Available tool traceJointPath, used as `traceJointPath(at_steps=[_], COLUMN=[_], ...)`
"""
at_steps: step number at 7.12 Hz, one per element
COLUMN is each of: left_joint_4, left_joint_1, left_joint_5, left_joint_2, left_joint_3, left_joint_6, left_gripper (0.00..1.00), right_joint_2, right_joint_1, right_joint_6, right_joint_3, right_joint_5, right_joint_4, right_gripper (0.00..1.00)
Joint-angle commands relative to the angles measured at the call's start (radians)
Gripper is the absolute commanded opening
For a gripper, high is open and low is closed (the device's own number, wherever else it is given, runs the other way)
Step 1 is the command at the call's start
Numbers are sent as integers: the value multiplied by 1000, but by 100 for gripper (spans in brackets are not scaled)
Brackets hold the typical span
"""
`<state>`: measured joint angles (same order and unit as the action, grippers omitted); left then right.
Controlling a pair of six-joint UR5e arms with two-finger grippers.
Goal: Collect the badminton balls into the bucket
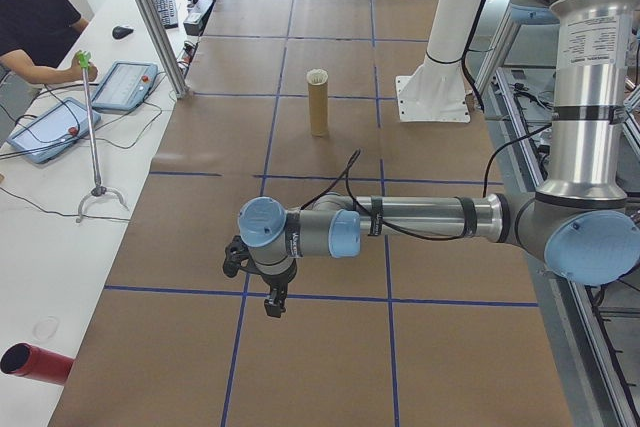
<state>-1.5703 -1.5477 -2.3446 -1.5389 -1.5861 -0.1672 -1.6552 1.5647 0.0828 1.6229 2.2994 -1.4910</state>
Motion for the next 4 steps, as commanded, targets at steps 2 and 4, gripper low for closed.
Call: traceJointPath(at_steps=[2, 4], left_joint_4=[1, 1], left_joint_1=[-3, -6], left_joint_5=[4, 5], left_joint_2=[-7, -10], left_joint_3=[-8, -8], left_joint_6=[0, 0], left_gripper=[100, 100], right_joint_2=[0, 0], right_joint_1=[0, 0], right_joint_6=[0, 0], right_joint_3=[0, 0], right_joint_5=[0, 0], right_joint_4=[0, 0], right_gripper=[100, 100])
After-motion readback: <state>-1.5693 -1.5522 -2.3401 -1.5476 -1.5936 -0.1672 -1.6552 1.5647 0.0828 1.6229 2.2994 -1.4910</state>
